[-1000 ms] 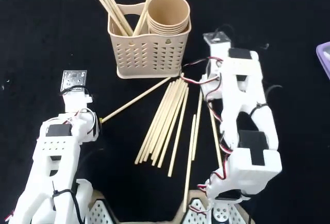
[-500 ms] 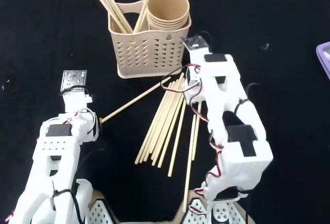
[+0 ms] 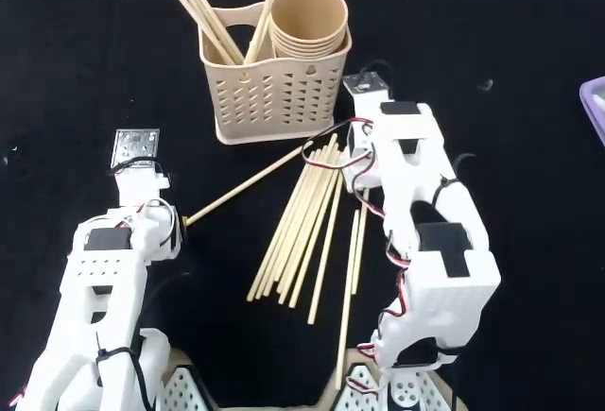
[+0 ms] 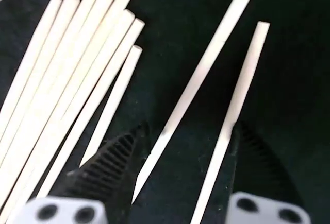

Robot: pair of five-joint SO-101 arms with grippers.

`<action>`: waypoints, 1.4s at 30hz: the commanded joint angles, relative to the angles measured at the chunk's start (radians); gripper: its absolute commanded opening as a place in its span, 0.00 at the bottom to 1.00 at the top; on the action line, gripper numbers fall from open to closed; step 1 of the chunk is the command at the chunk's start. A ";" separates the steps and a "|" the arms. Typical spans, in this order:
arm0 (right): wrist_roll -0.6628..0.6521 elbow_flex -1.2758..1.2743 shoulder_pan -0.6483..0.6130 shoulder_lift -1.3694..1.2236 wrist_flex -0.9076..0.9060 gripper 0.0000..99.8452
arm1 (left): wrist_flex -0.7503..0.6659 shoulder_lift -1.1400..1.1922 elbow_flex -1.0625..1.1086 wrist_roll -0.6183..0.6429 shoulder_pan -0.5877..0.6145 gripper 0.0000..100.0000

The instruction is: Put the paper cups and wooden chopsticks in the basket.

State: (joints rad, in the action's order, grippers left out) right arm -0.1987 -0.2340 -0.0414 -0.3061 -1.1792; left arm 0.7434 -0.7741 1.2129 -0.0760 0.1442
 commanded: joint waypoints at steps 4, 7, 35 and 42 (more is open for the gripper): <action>0.005 0.053 0.023 0.005 -0.077 0.25 | -0.018 0.002 -0.028 0.003 0.007 0.17; 0.003 0.051 0.023 0.001 -0.069 0.25 | -0.018 0.002 -0.028 0.003 0.007 0.17; -0.112 -0.196 0.242 0.354 -0.020 0.01 | -0.018 0.002 -0.030 0.003 0.008 0.17; -0.124 -0.232 0.295 0.400 0.107 0.01 | -0.018 0.002 -0.028 0.003 0.008 0.17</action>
State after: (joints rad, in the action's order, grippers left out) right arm -0.3168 -0.4687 0.1933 0.0483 -1.1316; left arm 0.7434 -0.7741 1.2129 -0.0760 0.1442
